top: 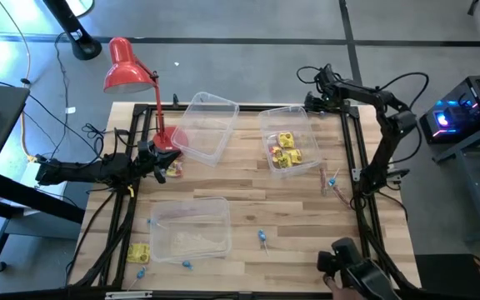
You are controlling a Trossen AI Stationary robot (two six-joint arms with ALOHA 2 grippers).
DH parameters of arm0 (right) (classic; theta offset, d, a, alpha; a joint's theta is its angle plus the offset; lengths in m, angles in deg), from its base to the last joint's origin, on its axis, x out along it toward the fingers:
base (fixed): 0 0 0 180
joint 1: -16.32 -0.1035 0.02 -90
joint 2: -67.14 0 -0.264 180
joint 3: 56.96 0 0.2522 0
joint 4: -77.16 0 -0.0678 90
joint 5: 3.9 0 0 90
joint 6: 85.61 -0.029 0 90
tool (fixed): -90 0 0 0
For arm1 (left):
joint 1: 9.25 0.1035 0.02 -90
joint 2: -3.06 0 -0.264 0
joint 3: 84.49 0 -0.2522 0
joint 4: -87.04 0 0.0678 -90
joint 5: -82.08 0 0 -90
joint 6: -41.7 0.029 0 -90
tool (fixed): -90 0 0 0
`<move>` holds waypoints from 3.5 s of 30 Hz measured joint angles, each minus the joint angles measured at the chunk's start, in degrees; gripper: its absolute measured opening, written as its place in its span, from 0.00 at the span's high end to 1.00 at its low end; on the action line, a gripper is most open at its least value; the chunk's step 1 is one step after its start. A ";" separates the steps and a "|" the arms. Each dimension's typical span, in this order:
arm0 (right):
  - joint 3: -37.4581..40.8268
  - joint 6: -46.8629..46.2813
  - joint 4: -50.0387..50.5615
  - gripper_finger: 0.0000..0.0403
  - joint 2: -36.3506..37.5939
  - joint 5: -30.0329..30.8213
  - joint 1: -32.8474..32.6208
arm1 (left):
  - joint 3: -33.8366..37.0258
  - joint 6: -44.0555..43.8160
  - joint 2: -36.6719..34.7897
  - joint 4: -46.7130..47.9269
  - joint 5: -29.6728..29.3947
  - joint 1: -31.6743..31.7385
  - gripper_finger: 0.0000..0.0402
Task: Sort candy
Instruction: Put the blue lollipop into the top left transparent bin
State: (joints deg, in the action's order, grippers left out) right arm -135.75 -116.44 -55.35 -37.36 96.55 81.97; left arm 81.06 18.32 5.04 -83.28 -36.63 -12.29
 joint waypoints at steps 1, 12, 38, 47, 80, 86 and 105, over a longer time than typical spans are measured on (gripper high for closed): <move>-0.09 -0.47 -0.13 0.45 -0.45 -0.03 0.00 | 0.00 0.00 0.01 0.01 0.00 0.00 1.00; -1.42 -2.63 3.74 0.52 -2.16 -5.62 0.38 | 0.02 0.00 0.01 -0.01 -0.02 0.00 1.00; -3.41 -7.76 7.28 0.64 -0.50 -4.27 -0.60 | 0.00 0.00 -0.01 0.01 0.00 0.00 1.00; -3.65 -7.73 7.78 0.64 -4.52 -7.09 -2.41 | 0.02 0.00 0.02 0.02 0.00 0.00 1.00; -3.41 0.24 -2.06 0.90 23.83 -10.10 -6.20 | 0.02 0.00 -0.01 0.01 0.00 0.02 1.00; -3.52 -2.29 -17.62 0.90 25.31 -18.34 -17.75 | 0.02 0.00 -0.01 0.01 0.00 0.02 1.00; -12.07 -3.84 -43.39 1.00 0.12 -22.48 -43.51 | 0.02 0.00 -0.01 0.01 0.00 0.00 1.00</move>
State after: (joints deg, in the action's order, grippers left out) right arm -147.82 -120.28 -98.74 -37.25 74.06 38.46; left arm 81.08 18.32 5.03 -83.27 -36.63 -12.29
